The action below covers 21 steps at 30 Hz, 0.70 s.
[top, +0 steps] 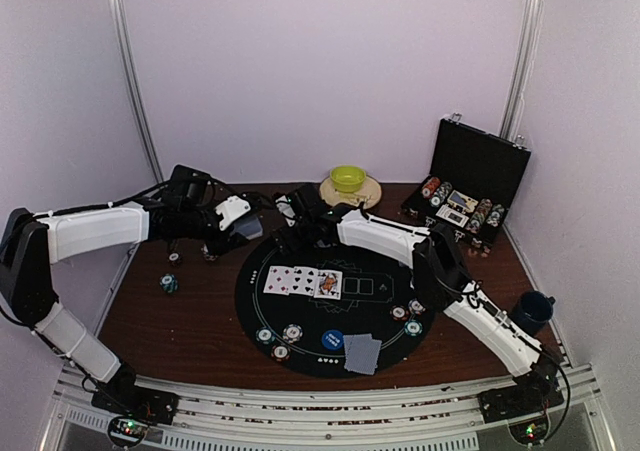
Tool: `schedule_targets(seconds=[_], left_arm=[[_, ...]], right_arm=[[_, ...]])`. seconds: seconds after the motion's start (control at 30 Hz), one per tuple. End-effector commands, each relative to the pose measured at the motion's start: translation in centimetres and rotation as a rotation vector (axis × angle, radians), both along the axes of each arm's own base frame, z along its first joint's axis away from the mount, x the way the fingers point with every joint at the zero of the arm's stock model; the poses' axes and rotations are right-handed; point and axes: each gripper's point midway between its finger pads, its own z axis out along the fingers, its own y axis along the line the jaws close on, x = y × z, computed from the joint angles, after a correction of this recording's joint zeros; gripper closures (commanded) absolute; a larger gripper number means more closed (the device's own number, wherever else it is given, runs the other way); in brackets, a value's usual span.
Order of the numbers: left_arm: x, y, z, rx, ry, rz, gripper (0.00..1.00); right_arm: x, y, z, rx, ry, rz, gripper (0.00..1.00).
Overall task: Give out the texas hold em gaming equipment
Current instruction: Adjust the all-in button at the center of the board.
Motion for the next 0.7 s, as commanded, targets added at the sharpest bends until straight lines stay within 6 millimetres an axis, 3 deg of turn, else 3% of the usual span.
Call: schedule_targets(seconds=[0.0,0.2,0.4,0.53,0.67], left_arm=[[0.7,-0.1,0.7,-0.014,-0.036,-0.002,0.46],[0.6,-0.1,1.1,-0.021,-0.044,-0.003,0.46],[0.5,-0.1,1.5,-0.028,-0.049,-0.004,0.46],[0.4,-0.1,1.8,-0.032,-0.054,-0.005,0.46],[0.3,0.0,2.0,-0.035,-0.057,-0.003,0.46]], right_arm=[[-0.1,1.5,0.2,0.068,0.01,0.018,0.0],[-0.7,2.0,0.0,0.089,0.037,0.047,0.0],[-1.3,2.3,-0.5,0.108,0.074,0.057,0.08],[-2.9,3.0,-2.4,0.138,0.171,0.102,0.12],[-4.1,4.0,-2.5,0.167,0.214,0.145,0.13]])
